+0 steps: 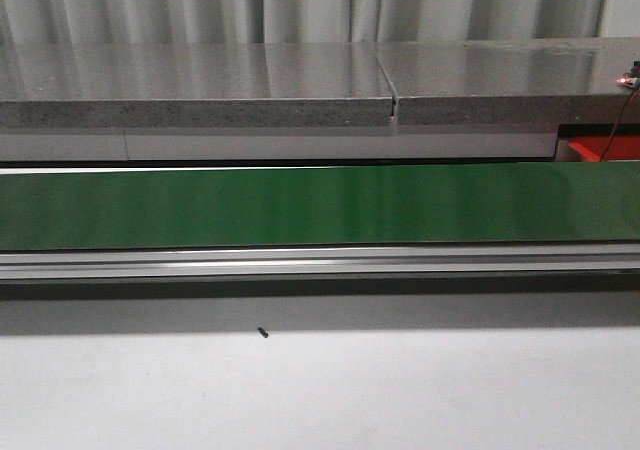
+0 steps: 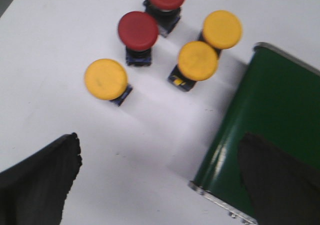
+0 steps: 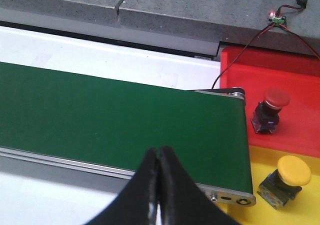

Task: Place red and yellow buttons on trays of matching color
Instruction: 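Lower the red button onto the belt start and open the left gripper, then grasp a yellow button from the cluster with the left gripper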

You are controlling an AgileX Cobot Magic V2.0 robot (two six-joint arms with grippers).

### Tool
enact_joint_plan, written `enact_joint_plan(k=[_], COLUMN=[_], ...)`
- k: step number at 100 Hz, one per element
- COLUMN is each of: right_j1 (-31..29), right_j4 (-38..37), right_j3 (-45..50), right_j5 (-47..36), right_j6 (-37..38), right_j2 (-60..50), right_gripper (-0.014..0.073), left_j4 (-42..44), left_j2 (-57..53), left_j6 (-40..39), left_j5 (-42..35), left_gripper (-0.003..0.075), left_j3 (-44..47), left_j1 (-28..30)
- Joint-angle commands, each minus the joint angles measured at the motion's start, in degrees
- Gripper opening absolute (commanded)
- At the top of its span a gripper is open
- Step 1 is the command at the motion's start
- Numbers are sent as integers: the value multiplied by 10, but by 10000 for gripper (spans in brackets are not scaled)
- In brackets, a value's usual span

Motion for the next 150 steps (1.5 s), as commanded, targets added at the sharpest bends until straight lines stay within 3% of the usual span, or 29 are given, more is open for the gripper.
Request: enact_joint_plan(k=[1, 49, 103, 110, 127, 134, 150], right_j1=[-1, -1, -1, -1, -1, -1, -1], right_j4=[12, 12, 12, 12, 12, 12, 12], right_j3=[-16, -16, -16, -16, -16, -16, -16], right_j5=[-34, -34, -34, -34, -34, -34, -34], right_j6=[-4, -4, -4, -4, -4, -4, -4], right_j2=[1, 1, 1, 1, 1, 1, 1], right_gripper=[-58, -58, -58, -58, -58, -58, -58], left_j4=[11, 36, 35, 34, 32, 26, 25], left_j2=[5, 107, 179, 179, 179, 179, 156], left_j6=[13, 135, 138, 138, 138, 138, 137], left_j5=[-23, -131, -236, -244, -253, -246, -199], left_gripper=[620, 620, 613, 551, 242, 155, 107], left_j3=[-18, -18, -18, -18, -18, -18, -18], left_j1=[14, 18, 17, 17, 17, 17, 18])
